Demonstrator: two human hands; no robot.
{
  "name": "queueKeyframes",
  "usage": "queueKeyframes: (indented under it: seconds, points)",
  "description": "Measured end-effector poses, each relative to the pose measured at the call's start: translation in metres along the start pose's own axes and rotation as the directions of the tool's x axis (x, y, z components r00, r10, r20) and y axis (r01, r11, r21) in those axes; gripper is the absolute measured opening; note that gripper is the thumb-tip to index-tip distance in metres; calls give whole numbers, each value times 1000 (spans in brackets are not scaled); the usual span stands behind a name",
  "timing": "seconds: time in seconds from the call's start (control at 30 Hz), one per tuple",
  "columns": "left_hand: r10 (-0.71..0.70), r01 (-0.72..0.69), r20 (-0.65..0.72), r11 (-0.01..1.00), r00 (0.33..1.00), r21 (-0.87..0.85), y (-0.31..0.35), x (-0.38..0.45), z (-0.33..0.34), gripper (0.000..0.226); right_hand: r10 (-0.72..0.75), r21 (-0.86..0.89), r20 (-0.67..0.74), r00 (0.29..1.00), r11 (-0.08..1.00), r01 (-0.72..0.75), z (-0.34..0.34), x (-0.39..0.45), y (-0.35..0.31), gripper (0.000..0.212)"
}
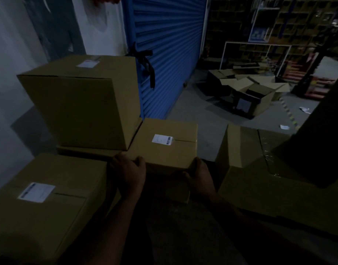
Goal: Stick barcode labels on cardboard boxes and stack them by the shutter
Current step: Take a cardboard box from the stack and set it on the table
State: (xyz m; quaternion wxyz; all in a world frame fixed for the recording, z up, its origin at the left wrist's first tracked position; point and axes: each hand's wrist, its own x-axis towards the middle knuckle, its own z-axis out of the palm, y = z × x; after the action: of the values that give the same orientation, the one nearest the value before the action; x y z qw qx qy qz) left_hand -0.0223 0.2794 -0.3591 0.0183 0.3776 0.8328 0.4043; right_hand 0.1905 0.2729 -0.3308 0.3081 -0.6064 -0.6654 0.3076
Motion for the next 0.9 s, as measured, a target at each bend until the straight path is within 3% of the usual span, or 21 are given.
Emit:
queueKeyframes:
  seconds: [0.33,0.4,0.5,0.57,0.7,0.8,0.9]
  points:
    - [-28,36,45,983,999,-182,-3,-48,-47,47,84,89,-87,993,993,-76,-20,-49,13,69]
    - [-60,82,166,989,984,-125,-18,-58,-58,60,123,96,-142,982,989,-110,-31,-69,24,57]
    - [-186,221,469,975,863,-21,-31,-71,-84,79,165,128,-163,973,981,-145,-47,-99,42,35]
    - [-196,248,555,969,808,-18,-32,-86,-100,82,151,53,-118,982,988,-145,-54,-113,53,33]
    - [-194,221,497,975,846,5,-22,-122,-118,76,119,-36,23,993,992,-118,-66,-137,55,46]
    - [-182,213,514,977,838,-1,-14,-152,-131,62,112,-46,-3,994,993,-112,-81,-164,58,45]
    - [-144,172,512,985,847,-7,-3,-184,-147,54,178,67,-24,984,982,-176,-101,-198,66,61]
